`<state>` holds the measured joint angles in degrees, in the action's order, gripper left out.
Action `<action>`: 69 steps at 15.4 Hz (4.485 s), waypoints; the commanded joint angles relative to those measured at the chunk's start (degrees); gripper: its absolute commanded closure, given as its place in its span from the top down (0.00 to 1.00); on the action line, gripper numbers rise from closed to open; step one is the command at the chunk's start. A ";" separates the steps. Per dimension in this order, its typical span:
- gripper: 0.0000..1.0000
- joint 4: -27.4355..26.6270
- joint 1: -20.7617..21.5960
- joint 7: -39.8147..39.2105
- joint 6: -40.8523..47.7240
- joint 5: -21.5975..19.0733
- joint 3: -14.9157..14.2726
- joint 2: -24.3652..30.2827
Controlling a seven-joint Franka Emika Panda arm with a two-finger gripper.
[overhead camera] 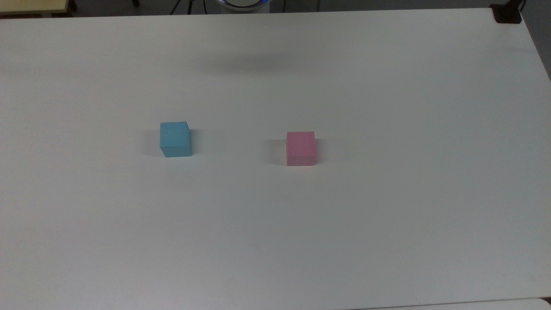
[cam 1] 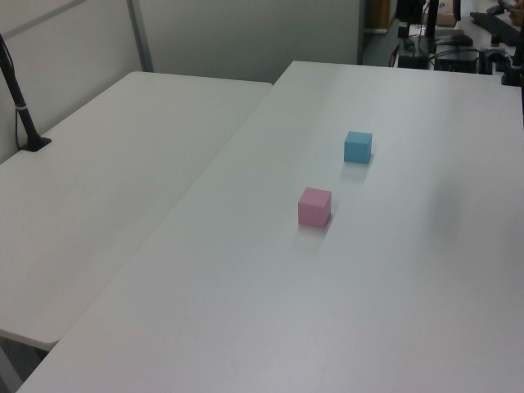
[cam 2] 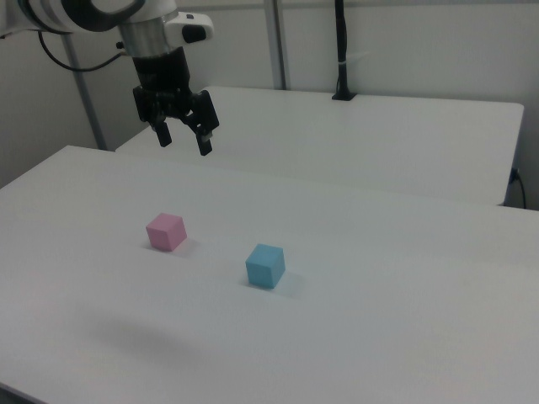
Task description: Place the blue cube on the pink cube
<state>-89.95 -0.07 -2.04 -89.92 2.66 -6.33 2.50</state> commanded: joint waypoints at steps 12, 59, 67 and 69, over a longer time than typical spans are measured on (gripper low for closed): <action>1.00 -0.84 1.13 -0.16 1.59 -1.08 -0.79 1.46; 1.00 -9.01 -4.06 3.97 -34.97 -0.29 2.64 -26.49; 0.53 -8.66 -4.06 3.18 -31.82 -0.11 4.04 -24.48; 0.53 -8.31 -4.06 3.53 -27.26 -0.11 6.23 -20.72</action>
<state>-97.58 -4.26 0.90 -122.65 3.03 -2.48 -23.98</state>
